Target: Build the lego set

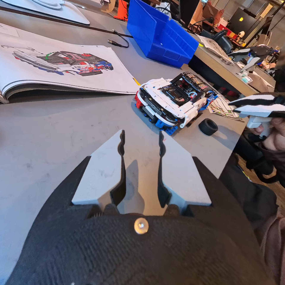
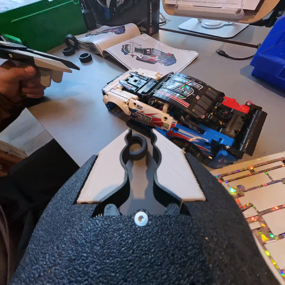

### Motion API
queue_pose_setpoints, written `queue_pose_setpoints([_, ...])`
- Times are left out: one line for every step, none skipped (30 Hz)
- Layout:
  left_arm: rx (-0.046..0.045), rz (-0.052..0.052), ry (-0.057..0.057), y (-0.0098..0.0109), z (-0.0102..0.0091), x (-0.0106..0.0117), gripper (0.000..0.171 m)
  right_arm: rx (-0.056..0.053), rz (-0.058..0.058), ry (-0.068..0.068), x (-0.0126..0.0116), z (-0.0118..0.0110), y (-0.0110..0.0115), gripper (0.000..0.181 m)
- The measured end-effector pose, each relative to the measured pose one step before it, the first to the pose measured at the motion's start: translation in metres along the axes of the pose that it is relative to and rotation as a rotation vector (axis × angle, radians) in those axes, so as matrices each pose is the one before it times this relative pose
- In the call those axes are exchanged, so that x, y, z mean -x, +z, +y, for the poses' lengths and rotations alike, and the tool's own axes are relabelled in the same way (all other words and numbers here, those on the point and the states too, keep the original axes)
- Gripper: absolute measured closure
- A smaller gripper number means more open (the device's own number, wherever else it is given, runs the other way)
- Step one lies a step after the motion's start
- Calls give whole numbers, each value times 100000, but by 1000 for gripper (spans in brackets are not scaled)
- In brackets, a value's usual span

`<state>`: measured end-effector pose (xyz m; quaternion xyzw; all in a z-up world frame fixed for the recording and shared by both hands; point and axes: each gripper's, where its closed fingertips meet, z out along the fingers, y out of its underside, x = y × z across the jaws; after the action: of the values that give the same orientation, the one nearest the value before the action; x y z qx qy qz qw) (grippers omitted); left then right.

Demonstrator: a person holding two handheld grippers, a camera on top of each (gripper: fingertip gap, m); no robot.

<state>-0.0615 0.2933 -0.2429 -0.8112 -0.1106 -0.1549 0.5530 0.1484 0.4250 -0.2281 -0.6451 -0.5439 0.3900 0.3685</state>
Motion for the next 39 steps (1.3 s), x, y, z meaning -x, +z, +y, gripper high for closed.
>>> queue_pose_setpoints([173,-50,-386,-137,89,-2,130,-572,253,837,191,227,-5,155])
queue_pose_setpoints([-100,-31,-863,-120,41,66,130,-772,-637,969,293,123,20,151])
queue_pose_setpoints([-467,-123,-1005,-121,-24,94,130,-626,-13,19,175,38,13,148])
queue_pose_setpoints([-589,94,-868,-116,-52,70,130,-769,1523,-1361,-64,-64,20,148])
queue_pose_setpoints([-534,201,-611,-98,-43,23,130,-679,2085,-2187,-181,-92,67,148])
queue_pose_setpoints([-277,-59,-312,-67,-14,29,130,-180,1642,-2116,-161,-49,146,148])
queue_pose_setpoints([47,-103,71,-38,28,2,130,73,1353,-1679,-171,-30,198,148])
queue_pose_setpoints([348,-162,436,-9,67,-46,130,-275,1001,-1275,-141,-131,185,148])
queue_pose_setpoints([488,-255,711,4,94,-51,130,-628,390,-719,-81,-215,162,148])
queue_pose_setpoints([383,-350,923,-12,79,-81,130,-863,313,-176,-91,-236,127,148])
queue_pose_setpoints([454,-398,930,-14,95,-70,130,-1024,327,131,-118,-223,106,148])
queue_pose_setpoints([425,-277,829,-19,98,-81,130,-587,-347,483,-23,-122,140,148])
queue_pose_setpoints([389,-251,625,-34,100,-76,130,146,-648,854,4,30,180,148])
queue_pose_setpoints([263,-200,412,-45,84,-58,130,314,-242,836,-49,116,170,148])
queue_pose_setpoints([167,-116,207,-53,61,-46,130,249,3,489,-55,115,126,148])
queue_pose_setpoints([119,-107,26,-54,68,-34,130,389,124,111,-60,104,87,148])
queue_pose_setpoints([61,-63,-37,-74,52,-29,130,269,475,-201,-85,50,30,148])
queue_pose_setpoints([-8,-22,-51,-76,52,-23,130,-180,601,-329,-83,-36,-40,148])
queue_pose_setpoints([-33,-42,-51,-59,32,-24,130,-493,345,-268,-40,-107,-84,148])
queue_pose_setpoints([-11,-24,-40,-44,21,-7,130,-525,180,-172,4,-109,-115,149])
queue_pose_setpoints([45,4,-64,-18,22,-1,130,-527,280,-229,6,-118,-122,149])
queue_pose_setpoints([93,23,-89,15,11,3,130,-647,413,-426,-10,-136,-139,149])
queue_pose_setpoints([179,36,-117,20,24,12,130,-727,420,-588,-9,-150,-103,149])
queue_pose_setpoints([236,65,-114,22,20,4,130,-470,239,-504,-11,-94,-64,149])
queue_pose_setpoints([219,96,-80,28,29,-4,130,-11,19,-274,11,3,18,149])
queue_pose_setpoints([274,43,-138,23,33,9,130,385,-90,-133,9,98,85,149])
queue_pose_setpoints([173,-51,-19,19,21,9,130,553,21,-254,-11,151,106,149])
queue_pose_setpoints([-178,-394,555,-22,-22,-17,130,450,374,-538,-53,103,85,149])
queue_pose_setpoints([-335,-463,1120,-32,-36,-52,130,-34,569,-571,-67,18,23,150])
queue_pose_setpoints([-147,-617,1255,-19,-22,-53,130,-795,-5,-286,27,-140,-40,150])
queue_pose_setpoints([450,-1152,1263,-14,72,22,131,-1294,-903,-152,183,-234,-62,151])
queue_pose_setpoints([907,-1168,1179,7,136,35,131,-1212,-1050,-300,206,-236,-63,152])
queue_pose_setpoints([1059,-496,1195,40,159,-63,132,-878,-698,-431,138,-161,-17,152])
queue_pose_setpoints([980,-63,1241,59,128,-125,132,-712,-644,-330,103,-130,12,153])
queue_pose_setpoints([641,49,1355,75,84,-142,132,-528,-951,117,102,-97,45,153])
queue_pose_setpoints([730,68,1129,95,73,-101,132,-424,-1080,431,71,-68,30,153])
queue_pose_setpoints([374,-150,831,98,-8,3,132,-612,-691,382,-12,-83,7,153])
queue_pose_setpoints([-183,-410,647,67,-98,101,133,-883,-166,267,-100,-113,-35,154])
queue_pose_setpoints([-490,-887,502,8,-124,196,134,-1073,-125,301,-99,-164,-82,154])
